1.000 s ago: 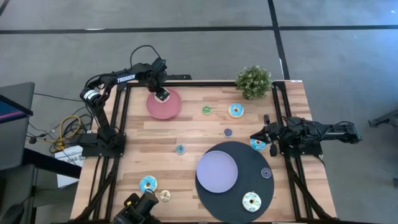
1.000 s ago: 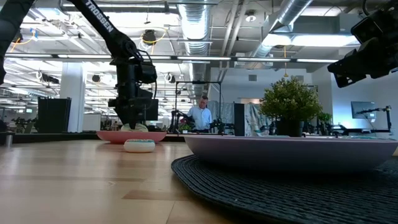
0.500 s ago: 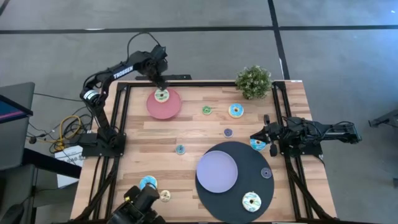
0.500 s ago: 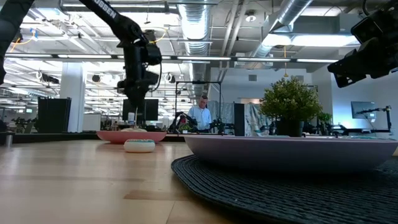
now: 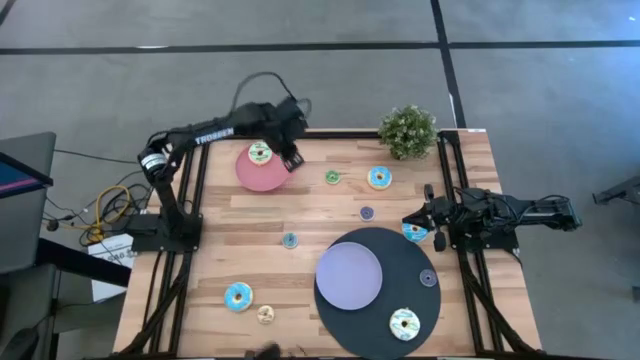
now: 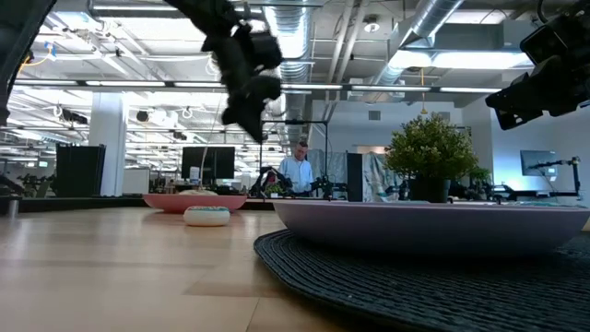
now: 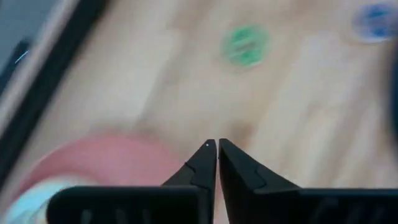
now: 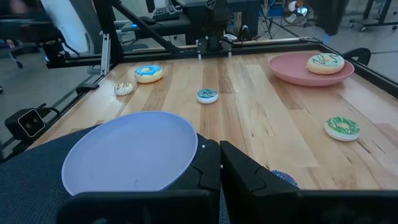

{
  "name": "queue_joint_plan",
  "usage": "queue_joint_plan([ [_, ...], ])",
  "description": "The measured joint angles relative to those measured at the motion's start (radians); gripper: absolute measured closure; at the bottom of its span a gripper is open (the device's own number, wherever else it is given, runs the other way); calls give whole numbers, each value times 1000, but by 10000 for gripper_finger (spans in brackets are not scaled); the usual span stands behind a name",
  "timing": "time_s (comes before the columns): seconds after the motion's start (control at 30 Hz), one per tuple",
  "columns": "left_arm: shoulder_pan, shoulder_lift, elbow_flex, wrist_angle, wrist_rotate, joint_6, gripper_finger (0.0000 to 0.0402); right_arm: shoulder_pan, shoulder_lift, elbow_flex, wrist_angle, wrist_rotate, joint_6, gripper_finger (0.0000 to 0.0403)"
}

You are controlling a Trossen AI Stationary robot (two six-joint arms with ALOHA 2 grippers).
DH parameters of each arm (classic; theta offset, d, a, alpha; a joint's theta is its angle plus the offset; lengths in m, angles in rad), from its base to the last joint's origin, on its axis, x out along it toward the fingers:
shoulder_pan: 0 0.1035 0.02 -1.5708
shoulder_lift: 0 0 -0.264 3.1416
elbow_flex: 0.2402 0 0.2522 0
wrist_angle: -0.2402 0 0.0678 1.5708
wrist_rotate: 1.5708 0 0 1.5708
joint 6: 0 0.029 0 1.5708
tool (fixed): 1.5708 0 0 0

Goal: Pick & Place donuts
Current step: Put the top small purple donut on the purple plate

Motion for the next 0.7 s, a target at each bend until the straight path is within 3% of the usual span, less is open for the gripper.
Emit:
queue_joint_plan([
  [0.17, -201, 0, 0, 183, 17, 4, 400, 0, 0, 0, 0, 0, 0, 403],
  [0.37, -370, 0, 0, 420, -23, 203, 398, 0, 0, 0, 0, 0, 0, 403],
  [0.5, -448, 0, 0, 525, -100, 110, 399, 0, 0, 0, 0, 0, 0, 403],
  [0.7, -514, 0, -11, 533, -135, 84, 401, 0, 0, 0, 6, 0, 0, 403],
])
